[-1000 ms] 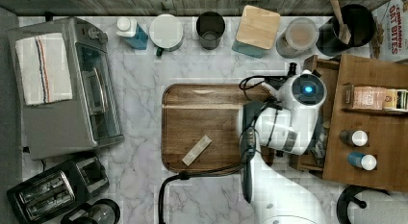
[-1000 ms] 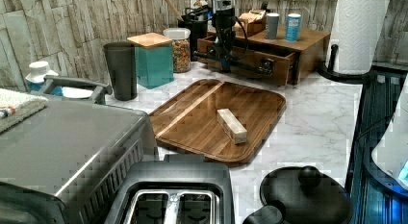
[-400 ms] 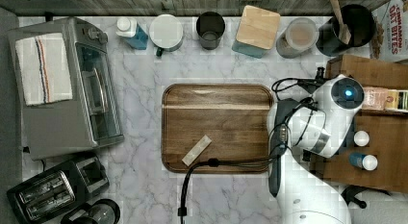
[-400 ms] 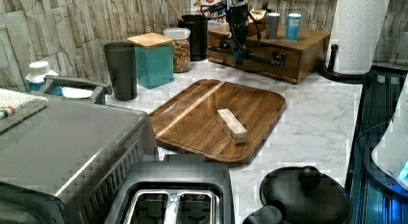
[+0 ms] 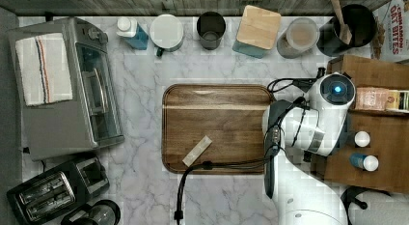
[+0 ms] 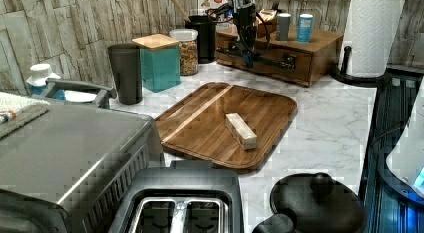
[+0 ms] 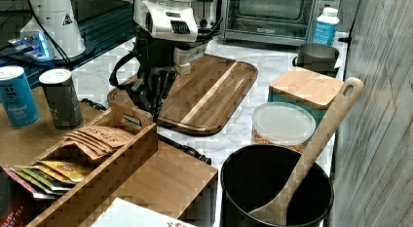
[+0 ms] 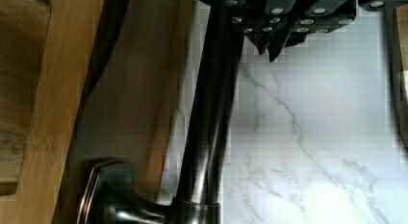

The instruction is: Close the drawer.

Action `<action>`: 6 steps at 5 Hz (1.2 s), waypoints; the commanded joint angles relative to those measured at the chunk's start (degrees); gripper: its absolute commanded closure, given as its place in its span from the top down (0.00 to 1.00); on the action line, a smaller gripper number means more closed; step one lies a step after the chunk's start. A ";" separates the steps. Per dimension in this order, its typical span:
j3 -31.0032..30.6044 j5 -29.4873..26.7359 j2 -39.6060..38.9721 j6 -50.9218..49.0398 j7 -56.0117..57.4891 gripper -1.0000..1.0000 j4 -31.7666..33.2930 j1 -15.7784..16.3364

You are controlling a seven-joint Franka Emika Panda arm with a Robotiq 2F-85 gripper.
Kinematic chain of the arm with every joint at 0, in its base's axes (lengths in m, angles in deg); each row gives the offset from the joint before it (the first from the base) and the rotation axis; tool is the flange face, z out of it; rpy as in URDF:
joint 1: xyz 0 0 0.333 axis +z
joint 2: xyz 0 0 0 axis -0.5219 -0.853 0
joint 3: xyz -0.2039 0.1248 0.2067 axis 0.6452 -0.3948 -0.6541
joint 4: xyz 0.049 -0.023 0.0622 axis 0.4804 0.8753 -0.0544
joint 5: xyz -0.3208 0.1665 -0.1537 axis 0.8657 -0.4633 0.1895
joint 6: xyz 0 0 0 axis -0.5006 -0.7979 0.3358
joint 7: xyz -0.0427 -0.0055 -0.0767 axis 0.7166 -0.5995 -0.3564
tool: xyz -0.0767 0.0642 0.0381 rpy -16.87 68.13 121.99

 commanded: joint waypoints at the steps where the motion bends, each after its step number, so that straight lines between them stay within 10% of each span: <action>1: 12.58 1.09 2.80 -0.06 -1.52 0.00 -6.11 -5.43; 6: 12.07 1.34 2.86 -0.10 -1.68 0.00 -6.12 -5.89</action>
